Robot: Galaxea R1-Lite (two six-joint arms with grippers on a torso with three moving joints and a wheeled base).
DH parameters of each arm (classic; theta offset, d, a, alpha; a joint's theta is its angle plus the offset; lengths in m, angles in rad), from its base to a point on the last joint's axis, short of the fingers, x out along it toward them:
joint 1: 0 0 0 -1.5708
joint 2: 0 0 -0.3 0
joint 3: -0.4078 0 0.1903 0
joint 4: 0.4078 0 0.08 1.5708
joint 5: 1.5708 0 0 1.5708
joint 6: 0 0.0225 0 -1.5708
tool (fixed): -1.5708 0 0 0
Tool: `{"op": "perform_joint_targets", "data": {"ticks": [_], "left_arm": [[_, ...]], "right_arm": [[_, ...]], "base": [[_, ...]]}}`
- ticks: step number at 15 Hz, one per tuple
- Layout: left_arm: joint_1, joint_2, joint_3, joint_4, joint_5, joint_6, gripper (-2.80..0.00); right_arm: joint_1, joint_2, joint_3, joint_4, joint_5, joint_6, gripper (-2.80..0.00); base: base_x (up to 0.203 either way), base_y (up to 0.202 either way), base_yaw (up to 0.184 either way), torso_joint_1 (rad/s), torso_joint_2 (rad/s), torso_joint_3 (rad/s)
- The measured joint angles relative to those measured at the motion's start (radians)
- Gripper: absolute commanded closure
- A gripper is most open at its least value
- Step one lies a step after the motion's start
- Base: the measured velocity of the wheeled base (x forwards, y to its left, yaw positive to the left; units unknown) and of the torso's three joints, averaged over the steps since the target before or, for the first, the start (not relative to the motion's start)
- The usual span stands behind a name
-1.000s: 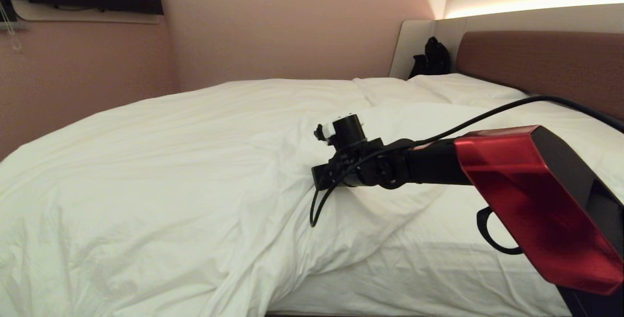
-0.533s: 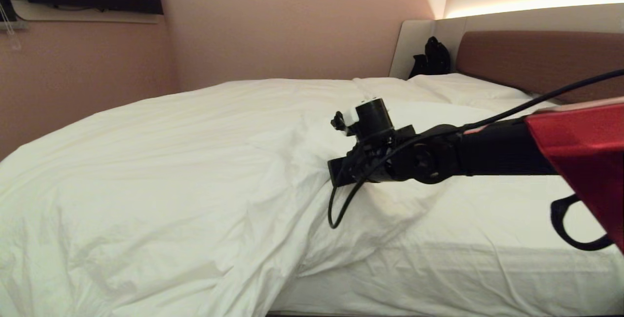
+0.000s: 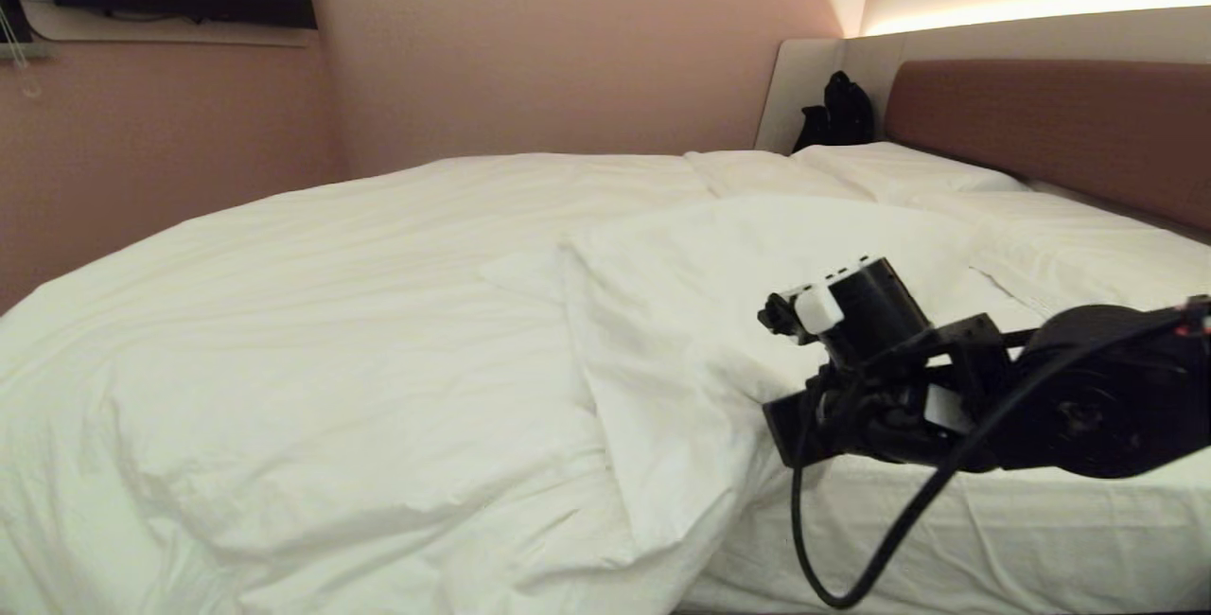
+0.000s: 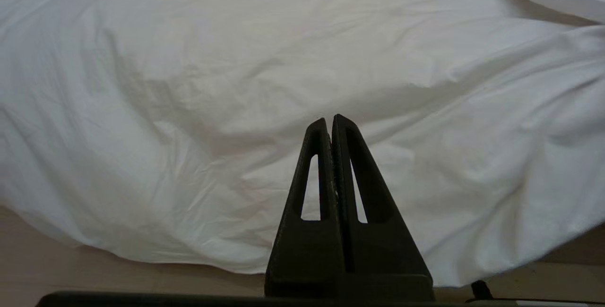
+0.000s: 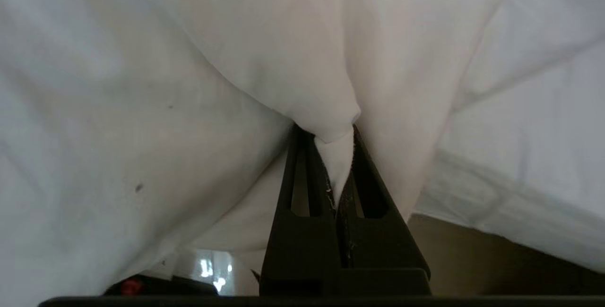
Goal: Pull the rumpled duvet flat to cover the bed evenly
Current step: Flatten the corners of the folded blanket
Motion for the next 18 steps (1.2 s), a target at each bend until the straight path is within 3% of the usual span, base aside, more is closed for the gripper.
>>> {"op": "perform_joint_targets", "data": {"ticks": [4,10,16,17,18], "left_arm": [[0.0,0.0,0.0,0.0,0.0,0.0,0.0],[0.0,0.0,0.0,0.0,0.0,0.0,0.0],[0.0,0.0,0.0,0.0,0.0,0.0,0.0],[0.0,0.0,0.0,0.0,0.0,-0.001,0.0],[0.0,0.0,0.0,0.0,0.0,0.0,0.0]], "right_arm": [[0.0,-0.125,0.124,0.003,-0.053,-0.001,0.0],[0.013,-0.166,0.245,-0.001,-0.046,0.01,0.0],[0.119,-0.073,0.253,-0.039,-0.046,0.088,0.0],[0.131,-0.055,0.256,-0.049,-0.046,0.1,-2.16],[0.137,-0.041,0.257,-0.057,-0.046,0.108,-2.8]], "base": [[0.0,0.0,0.0,0.0,0.0,0.0],[0.0,0.0,0.0,0.0,0.0,0.0],[0.0,0.0,0.0,0.0,0.0,0.0],[0.0,0.0,0.0,0.0,0.0,0.0],[0.0,0.0,0.0,0.0,0.0,0.0]]}}
